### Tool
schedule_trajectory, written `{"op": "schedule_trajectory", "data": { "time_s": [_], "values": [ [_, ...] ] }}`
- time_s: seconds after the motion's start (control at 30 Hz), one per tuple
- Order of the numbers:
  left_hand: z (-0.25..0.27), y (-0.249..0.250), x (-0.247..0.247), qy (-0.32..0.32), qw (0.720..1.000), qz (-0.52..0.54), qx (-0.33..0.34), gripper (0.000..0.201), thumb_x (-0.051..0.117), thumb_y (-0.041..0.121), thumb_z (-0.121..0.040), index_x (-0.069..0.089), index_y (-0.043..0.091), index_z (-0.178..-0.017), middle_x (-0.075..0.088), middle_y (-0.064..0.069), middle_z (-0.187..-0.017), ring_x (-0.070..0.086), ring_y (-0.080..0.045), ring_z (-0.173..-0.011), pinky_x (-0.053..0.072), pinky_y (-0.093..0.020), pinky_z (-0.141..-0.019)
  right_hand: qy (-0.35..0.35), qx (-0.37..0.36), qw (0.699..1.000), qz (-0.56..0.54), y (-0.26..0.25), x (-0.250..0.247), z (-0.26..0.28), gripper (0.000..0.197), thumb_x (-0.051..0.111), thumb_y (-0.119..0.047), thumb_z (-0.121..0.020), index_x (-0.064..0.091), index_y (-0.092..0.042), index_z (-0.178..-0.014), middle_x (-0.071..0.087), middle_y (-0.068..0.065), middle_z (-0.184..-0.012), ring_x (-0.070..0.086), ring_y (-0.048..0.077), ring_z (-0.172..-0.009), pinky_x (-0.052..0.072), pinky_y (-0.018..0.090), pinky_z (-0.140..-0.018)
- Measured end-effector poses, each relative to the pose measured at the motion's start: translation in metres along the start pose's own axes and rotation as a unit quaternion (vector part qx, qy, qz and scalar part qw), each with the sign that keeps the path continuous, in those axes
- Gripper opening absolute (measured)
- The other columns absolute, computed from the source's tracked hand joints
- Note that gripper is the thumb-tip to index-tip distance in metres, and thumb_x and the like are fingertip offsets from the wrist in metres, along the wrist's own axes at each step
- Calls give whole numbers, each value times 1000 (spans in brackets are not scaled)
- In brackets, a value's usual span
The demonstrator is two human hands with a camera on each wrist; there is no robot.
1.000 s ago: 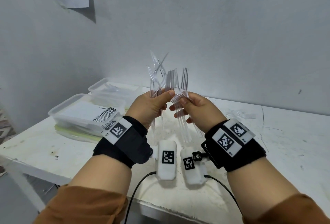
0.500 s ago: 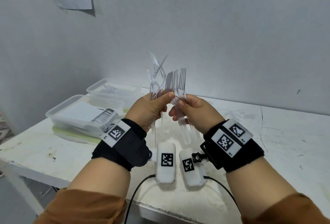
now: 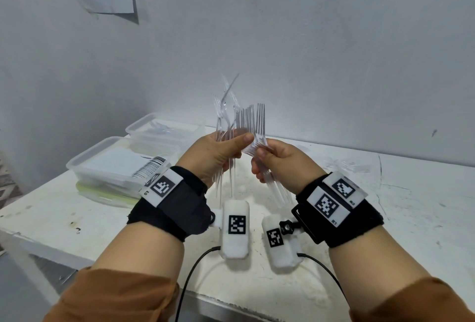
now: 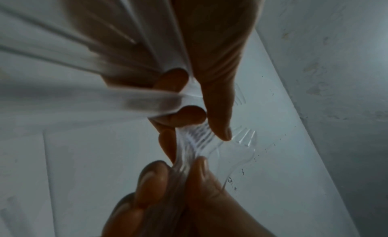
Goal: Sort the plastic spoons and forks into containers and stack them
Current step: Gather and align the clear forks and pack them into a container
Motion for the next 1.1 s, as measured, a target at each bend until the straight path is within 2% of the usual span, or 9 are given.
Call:
{"op": "schedule_trajectory", "data": {
  "time_s": [0.1,0.2,0.3,0.47,0.6,0.73,0.8,0.93,1.1],
  "values": [
    [-2,-1,-2,6,1000,-14,3,12,73,29,-72,64,22,-77,52,8,-55,47,1,-45,34,-15,-48,-13,0,1000,-5,1,2,-2,28,37,-10,-100,54,-19,-81,54,-3,-63,48,7,-50,42,16,-54],
    [-4,-1,-4,12,1000,-15,11,8,71,25,-78,65,21,-82,51,9,-55,46,2,-43,34,-14,-46,-18,-7,1000,-3,2,3,-4,27,38,-11,-100,55,-20,-82,58,-3,-65,52,4,-51,45,16,-56],
    [-6,-2,-5,15,1000,-12,9,11,71,27,-76,65,21,-83,51,10,-54,47,0,-47,34,-18,-50,-22,-4,1000,3,3,3,-7,26,38,-12,-100,56,-20,-82,58,-2,-66,52,3,-50,46,15,-55],
    [-8,-3,-5,12,1000,-2,6,31,73,40,-58,64,20,-80,52,7,-57,48,-4,-52,34,-20,-53,-29,4,1000,-8,3,5,-10,26,38,-15,-100,54,-18,-79,57,0,-66,51,4,-49,44,20,-57],
    [-10,-1,-6,14,1000,-16,12,13,71,26,-77,67,20,-87,51,9,-55,47,0,-47,34,-14,-46,-36,11,999,-40,5,6,-13,28,37,-15,-100,53,-16,-77,57,0,-64,52,5,-48,45,22,-58],
    [-11,-2,-8,18,1000,-13,11,3,69,24,-81,66,22,-81,50,9,-55,45,-2,-49,33,-18,-50,-34,15,998,-45,7,6,-15,27,39,-15,-100,55,-16,-78,60,-4,-60,53,6,-50,46,22,-59],
    [-11,-2,-8,14,1000,-8,12,8,71,26,-77,66,22,-81,50,10,-53,45,-1,-47,32,-18,-49,-32,17,999,-33,7,6,-15,28,39,-15,-100,54,-16,-76,60,-4,-60,53,6,-49,47,23,-59],
    [-10,-1,-8,4,1000,-9,9,35,73,41,-53,65,21,-81,49,5,-59,45,-4,-51,34,-16,-48,-32,21,999,-23,5,7,-15,29,38,-16,-100,52,-15,-75,58,1,-64,53,5,-48,46,22,-57],
    [-13,-3,-12,6,1000,-19,4,9,72,27,-76,66,22,-79,50,7,-58,45,-2,-49,34,-15,-46,-41,25,998,-29,3,10,-14,31,35,-16,-101,52,-14,-75,59,3,-68,53,8,-51,48,20,-57]
  ]
}}
Point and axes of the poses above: each hand's wrist, its own z-axis away from the middle knuckle, its own x-axis out of the palm, y = z × x, the point moved 6 cm from there along -z, towards the middle knuckle
